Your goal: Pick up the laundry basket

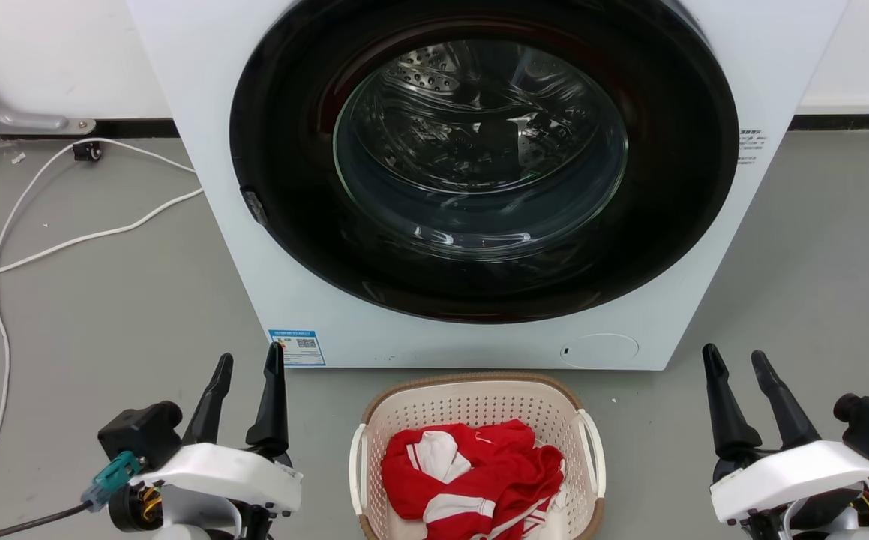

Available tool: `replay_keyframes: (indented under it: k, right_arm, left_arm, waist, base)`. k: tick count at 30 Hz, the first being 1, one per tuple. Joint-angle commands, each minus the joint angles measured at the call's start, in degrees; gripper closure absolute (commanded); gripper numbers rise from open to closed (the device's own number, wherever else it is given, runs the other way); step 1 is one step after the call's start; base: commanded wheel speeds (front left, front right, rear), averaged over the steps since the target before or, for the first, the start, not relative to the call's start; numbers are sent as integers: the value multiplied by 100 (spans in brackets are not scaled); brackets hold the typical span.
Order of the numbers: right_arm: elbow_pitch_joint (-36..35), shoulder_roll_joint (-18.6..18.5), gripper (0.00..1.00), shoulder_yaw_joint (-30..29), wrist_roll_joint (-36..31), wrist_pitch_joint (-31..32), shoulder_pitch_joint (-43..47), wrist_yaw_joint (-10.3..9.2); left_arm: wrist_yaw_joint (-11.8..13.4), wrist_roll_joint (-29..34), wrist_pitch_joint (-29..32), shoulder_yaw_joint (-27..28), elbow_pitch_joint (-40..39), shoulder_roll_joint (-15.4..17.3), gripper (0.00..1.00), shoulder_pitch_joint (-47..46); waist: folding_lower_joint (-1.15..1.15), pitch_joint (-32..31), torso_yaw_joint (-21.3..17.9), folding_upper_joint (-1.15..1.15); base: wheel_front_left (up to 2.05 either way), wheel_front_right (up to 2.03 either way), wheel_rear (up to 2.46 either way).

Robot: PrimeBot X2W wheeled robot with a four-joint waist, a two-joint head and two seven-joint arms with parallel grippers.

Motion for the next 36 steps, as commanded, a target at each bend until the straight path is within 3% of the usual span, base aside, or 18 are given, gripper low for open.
replay_keyframes:
  k: [1, 36]
  right_arm:
    - [-113, 14, 0, -9, -213, -5, -8, 0]
    - [-339, 34, 0, -51, -2088, -125, 224, -1]
  left_arm:
    - [28, 196, -66, -41, -74, 56, 0, -98]
    - [188, 1925, -516, -234, -36, 82, 0, -47]
  waist:
    - [0, 1, 1, 0]
    - [0, -1, -6, 0]
  base:
    - [0, 0, 0]
    - [0, 0, 0]
